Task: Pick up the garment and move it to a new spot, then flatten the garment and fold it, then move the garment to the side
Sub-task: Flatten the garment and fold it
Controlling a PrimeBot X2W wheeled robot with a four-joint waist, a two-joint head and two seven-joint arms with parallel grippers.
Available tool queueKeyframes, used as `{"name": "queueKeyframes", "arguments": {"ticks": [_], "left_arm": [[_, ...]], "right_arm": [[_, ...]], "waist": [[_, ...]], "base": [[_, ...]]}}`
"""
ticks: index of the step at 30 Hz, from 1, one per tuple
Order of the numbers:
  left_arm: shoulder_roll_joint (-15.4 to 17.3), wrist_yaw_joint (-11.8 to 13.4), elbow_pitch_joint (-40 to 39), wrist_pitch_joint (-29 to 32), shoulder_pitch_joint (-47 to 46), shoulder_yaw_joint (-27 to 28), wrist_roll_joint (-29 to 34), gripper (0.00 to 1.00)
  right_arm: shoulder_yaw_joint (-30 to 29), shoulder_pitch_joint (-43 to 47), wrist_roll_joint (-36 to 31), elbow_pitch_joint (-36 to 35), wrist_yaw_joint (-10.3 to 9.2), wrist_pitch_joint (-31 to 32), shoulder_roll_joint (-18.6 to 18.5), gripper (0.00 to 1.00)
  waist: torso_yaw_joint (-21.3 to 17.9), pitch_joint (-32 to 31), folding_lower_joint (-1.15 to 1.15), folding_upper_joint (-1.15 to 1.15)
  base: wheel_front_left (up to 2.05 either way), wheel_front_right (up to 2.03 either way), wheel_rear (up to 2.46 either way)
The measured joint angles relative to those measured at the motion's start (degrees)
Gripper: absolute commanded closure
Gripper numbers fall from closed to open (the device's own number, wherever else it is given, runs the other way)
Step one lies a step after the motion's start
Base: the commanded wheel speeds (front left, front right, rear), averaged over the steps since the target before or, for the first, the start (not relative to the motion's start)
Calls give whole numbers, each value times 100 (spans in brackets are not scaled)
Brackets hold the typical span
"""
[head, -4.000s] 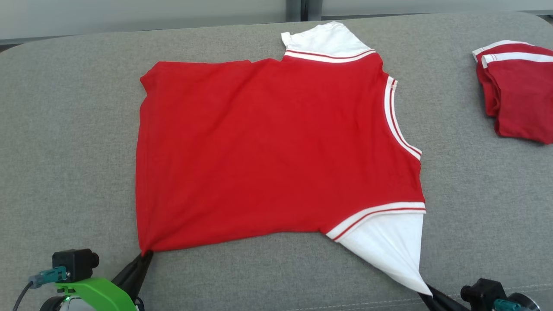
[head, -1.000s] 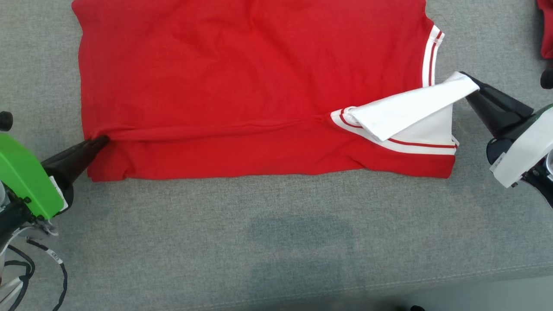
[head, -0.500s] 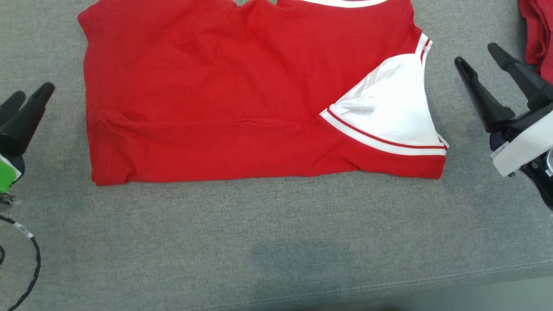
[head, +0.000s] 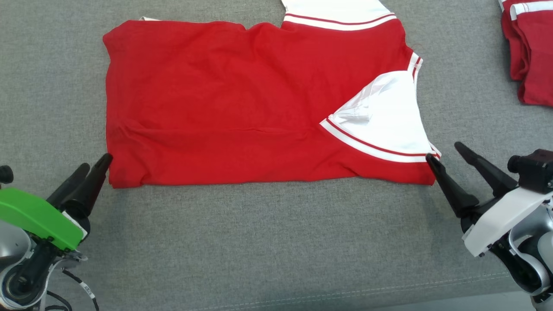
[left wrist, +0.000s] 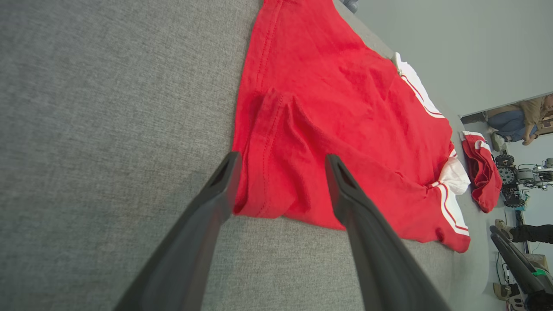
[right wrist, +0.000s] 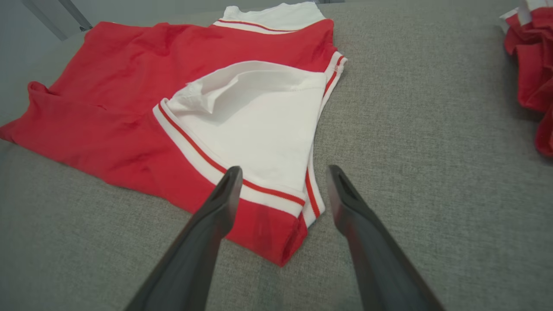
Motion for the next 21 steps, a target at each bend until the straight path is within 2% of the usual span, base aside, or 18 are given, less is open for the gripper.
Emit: {"name": "queueKeyframes", "arguments": {"ticks": [4,12,21], "left_arm": [[-126,-73,52,-111,66,-100,0,0],[-135,-253,118,-243,67,-374,224,0],[-107,-308,236,-281,69,-561,514,0]], "right_arm": [[113,185,-59,-4,-9,-53,15,0],[115,280,-105,155,-145,-190,45,0],[171,444,-78,382,-191,-267,221,0]], "waist": [[4,-25,0,0],[-15,-39,0,0],[23,-1,0,0]], "base": [[0,0,0],[0,0,0],[0,0,0]]}}
